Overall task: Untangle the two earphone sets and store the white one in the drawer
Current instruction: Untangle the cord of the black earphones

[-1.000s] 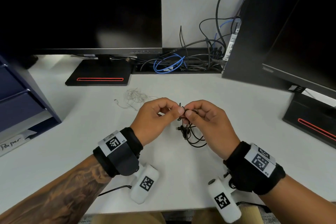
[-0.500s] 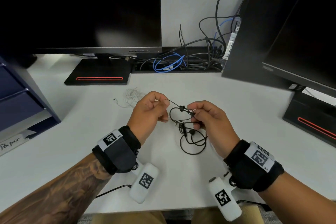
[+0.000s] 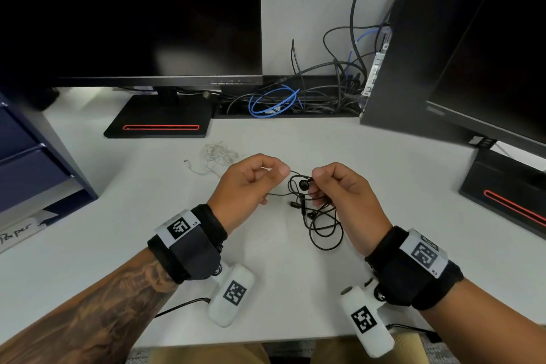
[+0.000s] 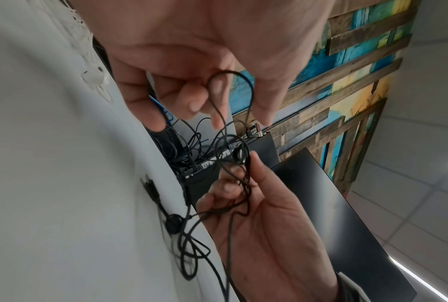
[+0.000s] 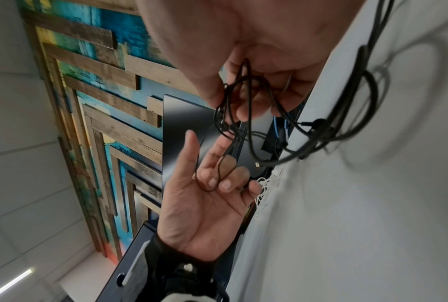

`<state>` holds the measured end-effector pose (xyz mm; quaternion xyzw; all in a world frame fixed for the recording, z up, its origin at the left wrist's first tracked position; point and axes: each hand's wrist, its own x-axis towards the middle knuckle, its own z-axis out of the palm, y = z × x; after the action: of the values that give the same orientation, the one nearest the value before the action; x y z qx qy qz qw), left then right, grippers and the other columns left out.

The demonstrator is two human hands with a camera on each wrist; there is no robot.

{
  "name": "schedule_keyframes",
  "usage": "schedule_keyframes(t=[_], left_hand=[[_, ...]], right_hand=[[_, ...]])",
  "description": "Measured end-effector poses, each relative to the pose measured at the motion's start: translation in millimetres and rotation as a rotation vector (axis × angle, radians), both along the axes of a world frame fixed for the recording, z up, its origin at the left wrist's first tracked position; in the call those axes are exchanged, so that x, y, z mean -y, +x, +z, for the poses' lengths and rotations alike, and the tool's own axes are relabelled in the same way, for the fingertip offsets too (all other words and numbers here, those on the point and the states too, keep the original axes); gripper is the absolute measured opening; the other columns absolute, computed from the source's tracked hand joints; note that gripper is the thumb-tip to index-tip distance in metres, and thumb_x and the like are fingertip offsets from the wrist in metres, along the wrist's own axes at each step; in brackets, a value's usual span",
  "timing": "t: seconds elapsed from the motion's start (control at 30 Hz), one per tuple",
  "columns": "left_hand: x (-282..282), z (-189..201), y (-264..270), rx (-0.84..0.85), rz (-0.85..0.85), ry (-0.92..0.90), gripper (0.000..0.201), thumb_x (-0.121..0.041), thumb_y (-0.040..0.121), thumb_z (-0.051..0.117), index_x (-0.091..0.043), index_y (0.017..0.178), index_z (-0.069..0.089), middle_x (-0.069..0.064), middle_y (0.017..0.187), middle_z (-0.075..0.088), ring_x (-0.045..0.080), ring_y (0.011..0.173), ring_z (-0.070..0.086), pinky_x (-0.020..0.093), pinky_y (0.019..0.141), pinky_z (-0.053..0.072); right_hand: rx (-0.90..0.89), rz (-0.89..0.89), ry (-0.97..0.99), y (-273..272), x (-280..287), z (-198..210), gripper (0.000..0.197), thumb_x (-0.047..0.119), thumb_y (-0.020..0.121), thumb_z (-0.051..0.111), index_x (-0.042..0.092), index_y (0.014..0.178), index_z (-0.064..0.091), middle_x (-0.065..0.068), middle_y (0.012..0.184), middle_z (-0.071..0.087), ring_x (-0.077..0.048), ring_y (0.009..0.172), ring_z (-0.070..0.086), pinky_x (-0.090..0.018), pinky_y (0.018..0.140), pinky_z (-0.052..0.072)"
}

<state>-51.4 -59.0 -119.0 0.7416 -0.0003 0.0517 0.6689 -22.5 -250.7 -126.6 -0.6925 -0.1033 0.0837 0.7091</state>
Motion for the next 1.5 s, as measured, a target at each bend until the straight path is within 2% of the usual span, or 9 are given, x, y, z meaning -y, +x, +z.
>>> schedule_keyframes(t=[0.1,0.2,0.33,0.5,0.77,1.0,1.1,1.33,1.5], left_hand=[[2,-2,-1,0.022,-0.092,0.012,0.026,-0.026,0.084,0.073,-0.014,0.108,0.072,0.011,0.058,0.041,0.016,0.058,0.040,0.024,0.060,0.043],[2,-3,0,0.044,-0.059,0.036,0.011,-0.012,0.088,0.072,-0.009,0.098,0.074,0.025,0.069,0.051,0.022,0.063,0.042,0.026,0.057,0.041],[-1,-6,2,0.019,-0.023,0.086,0.010,-0.008,0.089,0.070,-0.012,0.080,0.071,0.011,0.070,0.055,0.020,0.065,0.045,0.027,0.058,0.040],[2,-3,-1,0.034,-0.070,0.034,0.020,-0.028,0.085,0.071,-0.009,0.091,0.072,-0.014,0.072,0.064,0.005,0.072,0.057,0.021,0.072,0.047],[-1,-11,4,0.115,-0.009,0.113,0.012,-0.027,0.090,0.067,-0.018,0.085,0.073,0.017,0.086,0.065,0.018,0.077,0.052,0.034,0.076,0.045],[2,-7,2,0.078,0.031,0.112,0.019,-0.025,0.094,0.064,-0.018,0.077,0.068,-0.013,0.064,0.061,0.011,0.065,0.055,0.029,0.072,0.049],[3,-5,1,0.083,0.050,0.106,0.021,-0.027,0.093,0.065,-0.016,0.076,0.068,-0.009,0.059,0.060,0.010,0.060,0.056,0.024,0.069,0.049],[3,0,-3,0.084,-0.025,0.076,0.020,-0.037,0.087,0.063,-0.021,0.079,0.072,-0.001,0.063,0.062,0.011,0.062,0.057,0.025,0.069,0.049],[0,5,-3,0.077,-0.029,0.043,0.016,-0.038,0.081,0.068,-0.028,0.075,0.078,-0.001,0.058,0.062,0.013,0.061,0.056,0.023,0.068,0.050]], right_hand=[[0.012,0.034,0.027,-3,0,-1,0.013,0.016,0.099,0.060,0.006,0.094,0.066,0.000,0.081,0.072,-0.011,0.079,0.068,-0.023,0.071,0.053],[0.030,0.031,0.062,-3,-1,-1,0.006,0.009,0.098,0.062,0.008,0.096,0.068,-0.002,0.087,0.074,-0.013,0.083,0.069,-0.023,0.074,0.053],[0.056,0.021,0.075,-1,0,0,0.013,-0.001,0.095,0.064,0.010,0.100,0.068,-0.007,0.097,0.076,-0.016,0.081,0.066,-0.025,0.072,0.053],[0.062,0.055,0.062,-4,-1,0,0.017,-0.004,0.090,0.068,0.009,0.101,0.068,-0.004,0.098,0.076,-0.011,0.079,0.067,-0.022,0.068,0.052],[0.053,0.110,0.047,-8,-3,4,0.016,-0.003,0.097,0.059,0.008,0.105,0.068,-0.009,0.098,0.078,-0.013,0.084,0.073,-0.019,0.072,0.053],[0.096,0.132,-0.012,-8,-2,3,0.021,-0.002,0.098,0.058,0.014,0.102,0.072,-0.005,0.099,0.077,-0.018,0.091,0.073,-0.028,0.078,0.055],[0.102,0.125,-0.058,-9,-2,2,0.024,-0.001,0.099,0.057,0.016,0.096,0.073,-0.004,0.097,0.077,-0.017,0.087,0.073,-0.029,0.078,0.055],[0.090,0.160,0.005,-9,-3,3,0.034,-0.006,0.097,0.056,0.019,0.118,0.067,-0.011,0.099,0.075,-0.017,0.091,0.071,-0.025,0.079,0.054],[0.116,0.168,0.067,-12,-3,5,0.023,0.010,0.090,0.072,0.016,0.112,0.071,-0.008,0.098,0.075,-0.014,0.086,0.068,-0.025,0.076,0.054]])
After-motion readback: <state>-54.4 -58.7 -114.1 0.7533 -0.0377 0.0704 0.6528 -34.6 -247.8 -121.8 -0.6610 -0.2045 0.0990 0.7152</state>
